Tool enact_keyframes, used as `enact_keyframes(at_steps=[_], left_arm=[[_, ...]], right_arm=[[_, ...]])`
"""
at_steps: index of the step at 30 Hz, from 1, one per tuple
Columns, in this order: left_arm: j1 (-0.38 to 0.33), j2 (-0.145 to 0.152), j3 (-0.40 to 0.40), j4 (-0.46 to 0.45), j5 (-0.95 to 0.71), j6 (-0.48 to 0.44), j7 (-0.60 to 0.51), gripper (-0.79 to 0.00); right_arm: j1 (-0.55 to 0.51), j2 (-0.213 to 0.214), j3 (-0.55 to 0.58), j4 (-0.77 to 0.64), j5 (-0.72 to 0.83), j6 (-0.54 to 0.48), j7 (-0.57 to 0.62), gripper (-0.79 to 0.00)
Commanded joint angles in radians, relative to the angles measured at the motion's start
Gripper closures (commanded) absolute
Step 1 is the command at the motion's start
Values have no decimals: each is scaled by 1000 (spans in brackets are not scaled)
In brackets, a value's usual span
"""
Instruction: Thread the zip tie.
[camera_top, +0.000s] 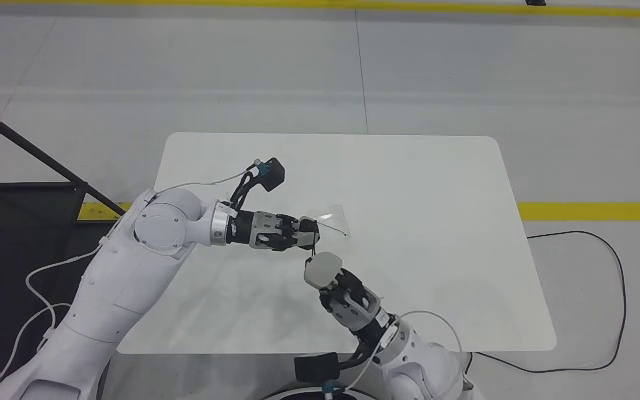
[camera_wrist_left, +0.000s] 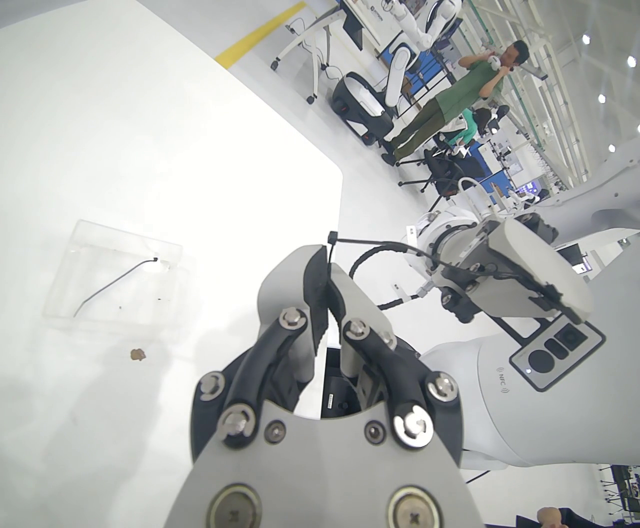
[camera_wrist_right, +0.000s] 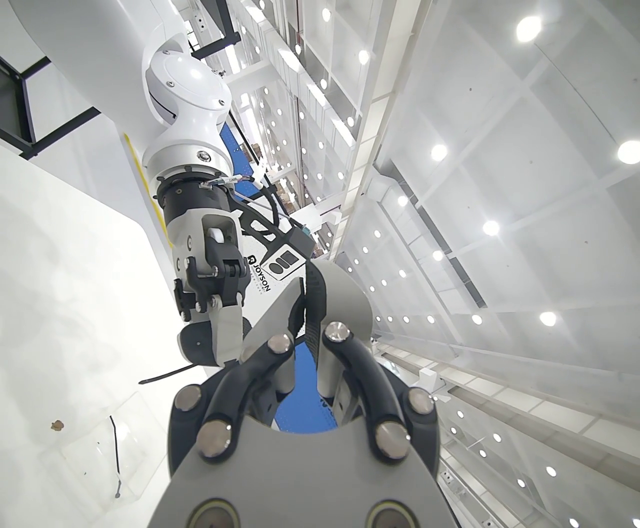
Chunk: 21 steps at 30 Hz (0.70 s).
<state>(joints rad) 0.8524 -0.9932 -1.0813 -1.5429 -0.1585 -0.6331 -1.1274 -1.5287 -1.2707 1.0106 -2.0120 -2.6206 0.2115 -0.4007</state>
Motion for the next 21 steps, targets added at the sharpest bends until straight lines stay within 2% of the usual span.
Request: enact_keyframes(at_steps=[1,21], left_arm=[[0,0,0,0,0,0,0,0],[0,0,0,0,0,0,0,0]], right_arm=[[0,0,0,0,1,1,0,0],[3,3,0,0,3,-5,8,0]])
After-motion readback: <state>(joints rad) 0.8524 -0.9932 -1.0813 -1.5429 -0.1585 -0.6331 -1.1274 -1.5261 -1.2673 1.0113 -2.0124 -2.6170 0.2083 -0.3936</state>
